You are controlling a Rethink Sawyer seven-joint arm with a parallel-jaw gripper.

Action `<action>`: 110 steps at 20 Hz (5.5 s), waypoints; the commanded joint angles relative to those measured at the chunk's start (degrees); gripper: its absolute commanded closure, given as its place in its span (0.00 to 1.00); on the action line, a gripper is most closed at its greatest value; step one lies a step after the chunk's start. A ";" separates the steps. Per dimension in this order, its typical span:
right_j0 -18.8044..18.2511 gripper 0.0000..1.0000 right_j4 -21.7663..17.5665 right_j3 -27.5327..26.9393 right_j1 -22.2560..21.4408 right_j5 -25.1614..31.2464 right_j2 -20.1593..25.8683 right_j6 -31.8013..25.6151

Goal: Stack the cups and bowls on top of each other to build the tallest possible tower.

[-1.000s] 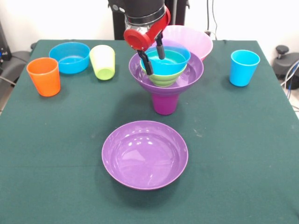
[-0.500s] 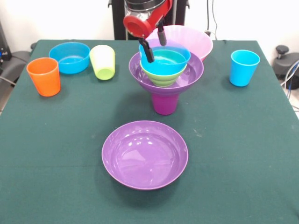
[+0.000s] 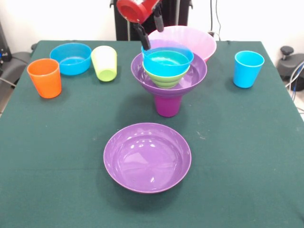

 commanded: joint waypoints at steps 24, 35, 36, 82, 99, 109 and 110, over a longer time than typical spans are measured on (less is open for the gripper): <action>0.28 0.00 -14.31 -15.06 12.98 5.17 0.65 -9.16; 1.44 0.00 -19.77 -15.83 15.45 4.54 1.19 -9.61; 1.23 0.00 -19.90 -15.27 15.24 4.15 1.57 -9.84; -2.41 0.00 -23.66 -13.19 13.85 10.17 8.57 -18.49; -3.27 0.00 -22.63 -12.38 13.28 12.47 11.53 -15.19; -3.68 0.00 -25.75 -14.66 12.78 16.04 12.12 -18.79; -3.70 0.00 -25.87 -14.93 12.60 16.49 12.24 -19.08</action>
